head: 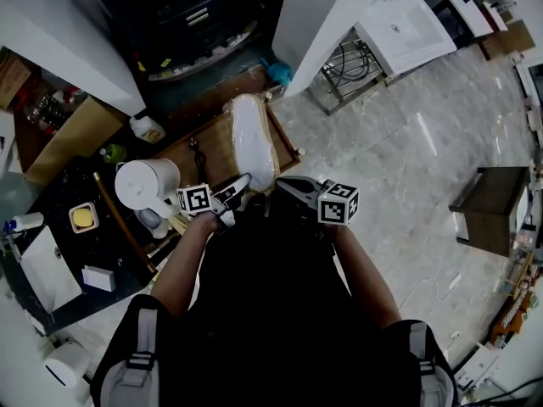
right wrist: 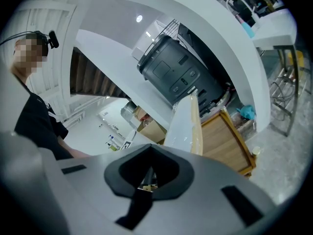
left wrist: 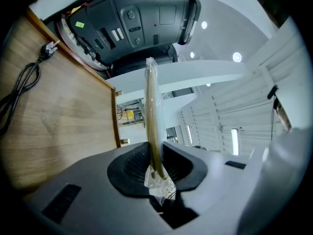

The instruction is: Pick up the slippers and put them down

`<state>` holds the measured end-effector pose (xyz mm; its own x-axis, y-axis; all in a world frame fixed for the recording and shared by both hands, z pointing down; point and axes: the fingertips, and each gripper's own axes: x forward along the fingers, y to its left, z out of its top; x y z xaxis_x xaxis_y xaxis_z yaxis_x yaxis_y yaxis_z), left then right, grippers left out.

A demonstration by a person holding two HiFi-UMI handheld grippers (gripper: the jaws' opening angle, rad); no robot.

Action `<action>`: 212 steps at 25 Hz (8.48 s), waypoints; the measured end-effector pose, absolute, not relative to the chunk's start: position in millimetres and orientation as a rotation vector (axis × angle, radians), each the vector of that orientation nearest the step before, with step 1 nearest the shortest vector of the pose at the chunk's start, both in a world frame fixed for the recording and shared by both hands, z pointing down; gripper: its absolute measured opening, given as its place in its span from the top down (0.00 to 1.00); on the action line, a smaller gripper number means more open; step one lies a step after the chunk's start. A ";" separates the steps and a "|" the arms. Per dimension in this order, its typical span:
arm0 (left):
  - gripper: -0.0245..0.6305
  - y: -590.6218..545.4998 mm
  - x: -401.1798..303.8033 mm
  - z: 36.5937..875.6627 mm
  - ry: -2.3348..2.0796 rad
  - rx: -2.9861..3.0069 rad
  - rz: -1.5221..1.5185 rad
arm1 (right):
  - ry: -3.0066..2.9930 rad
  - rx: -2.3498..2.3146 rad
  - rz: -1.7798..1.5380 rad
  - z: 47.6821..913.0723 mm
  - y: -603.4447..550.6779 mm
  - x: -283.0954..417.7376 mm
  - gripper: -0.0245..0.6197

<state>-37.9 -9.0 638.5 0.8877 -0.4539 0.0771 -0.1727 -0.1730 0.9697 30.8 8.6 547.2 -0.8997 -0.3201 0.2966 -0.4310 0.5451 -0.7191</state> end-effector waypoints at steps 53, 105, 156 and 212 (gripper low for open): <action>0.84 -0.9 -34.2 597.8 -0.436 1.765 -0.259 | -2.651 0.727 1.360 560.5 -9.0 36.8 0.95; 0.84 -18.1 -30.6 652.2 -0.477 1.698 -0.255 | -2.604 0.827 1.325 564.4 -0.9 70.8 0.95; 0.84 -34.9 -29.3 738.5 -0.602 1.476 -0.216 | -2.514 0.882 1.328 574.8 14.8 89.0 0.95; 0.44 -30.0 -19.0 779.7 -0.722 1.452 0.149 | -2.514 0.894 1.375 584.1 3.3 116.2 0.95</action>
<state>-19.0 -30.0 779.7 0.7833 -0.3262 0.5292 -0.5096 0.1506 0.8471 116.2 3.3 584.1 -0.8138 -0.4322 0.3886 -0.5603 0.4059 -0.7220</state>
